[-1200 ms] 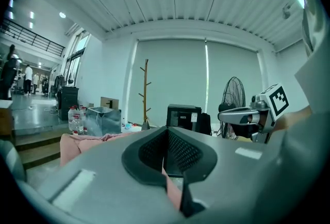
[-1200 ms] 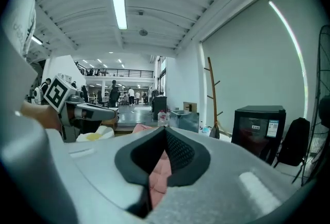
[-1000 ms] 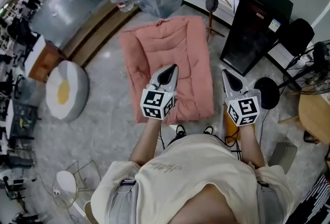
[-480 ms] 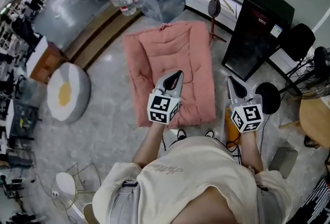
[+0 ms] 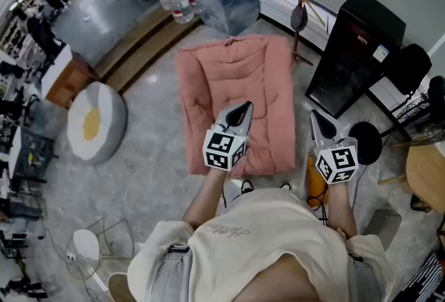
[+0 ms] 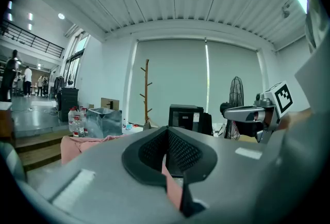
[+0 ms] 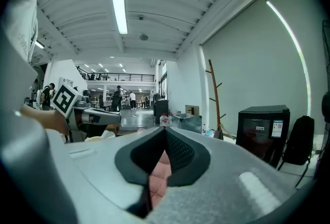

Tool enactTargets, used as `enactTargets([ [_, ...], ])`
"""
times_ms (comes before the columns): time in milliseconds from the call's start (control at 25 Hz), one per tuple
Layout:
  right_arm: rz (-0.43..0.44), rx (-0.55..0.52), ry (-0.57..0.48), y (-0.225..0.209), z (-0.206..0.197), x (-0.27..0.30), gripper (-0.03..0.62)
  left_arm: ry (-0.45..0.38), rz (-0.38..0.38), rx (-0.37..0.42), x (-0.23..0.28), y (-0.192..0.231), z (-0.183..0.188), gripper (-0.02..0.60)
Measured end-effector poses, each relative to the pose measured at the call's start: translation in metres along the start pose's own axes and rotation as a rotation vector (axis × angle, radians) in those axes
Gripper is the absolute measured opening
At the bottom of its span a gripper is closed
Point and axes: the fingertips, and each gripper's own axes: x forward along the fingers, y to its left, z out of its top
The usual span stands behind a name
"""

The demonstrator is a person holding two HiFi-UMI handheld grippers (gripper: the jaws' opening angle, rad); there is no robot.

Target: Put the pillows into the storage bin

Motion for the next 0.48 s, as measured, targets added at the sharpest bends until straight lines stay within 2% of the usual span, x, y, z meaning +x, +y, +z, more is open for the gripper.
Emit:
enactTargets([
  [480, 0.008, -0.019, -0.020, 0.001, 0.007, 0.014, 0.002, -0.003, 0.011, -0.036, -0.006, 0.012, -0.011, 0.015],
])
